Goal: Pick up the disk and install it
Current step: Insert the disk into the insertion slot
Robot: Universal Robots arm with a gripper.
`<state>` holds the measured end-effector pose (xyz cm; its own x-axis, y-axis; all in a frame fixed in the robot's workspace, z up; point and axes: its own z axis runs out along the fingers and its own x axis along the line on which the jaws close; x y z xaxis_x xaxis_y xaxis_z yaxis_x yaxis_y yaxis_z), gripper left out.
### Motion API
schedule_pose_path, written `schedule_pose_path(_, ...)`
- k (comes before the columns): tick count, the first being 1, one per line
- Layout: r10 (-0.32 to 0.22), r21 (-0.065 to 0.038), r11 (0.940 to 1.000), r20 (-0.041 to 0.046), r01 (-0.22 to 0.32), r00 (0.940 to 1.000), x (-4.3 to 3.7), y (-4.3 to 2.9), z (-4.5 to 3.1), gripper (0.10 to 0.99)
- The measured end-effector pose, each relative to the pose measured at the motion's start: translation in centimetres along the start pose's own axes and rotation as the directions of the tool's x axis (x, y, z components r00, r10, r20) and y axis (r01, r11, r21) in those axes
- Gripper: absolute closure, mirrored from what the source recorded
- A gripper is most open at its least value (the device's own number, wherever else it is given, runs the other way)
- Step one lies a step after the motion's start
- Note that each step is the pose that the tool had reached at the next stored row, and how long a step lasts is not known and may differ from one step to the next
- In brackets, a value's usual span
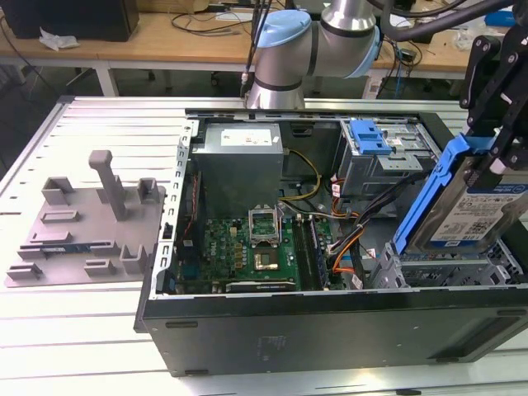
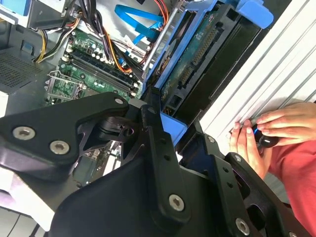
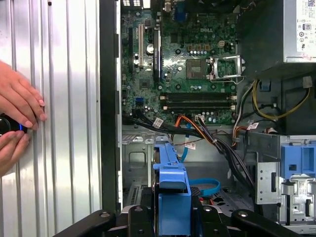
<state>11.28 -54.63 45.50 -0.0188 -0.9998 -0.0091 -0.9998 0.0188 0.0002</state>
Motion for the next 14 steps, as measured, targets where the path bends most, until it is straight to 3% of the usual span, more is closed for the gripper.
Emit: schedule_pose_path(14,0.005,0.000,1.0000,0.0010,-0.005,1.0000,0.10,-0.08,1.11,0.718)
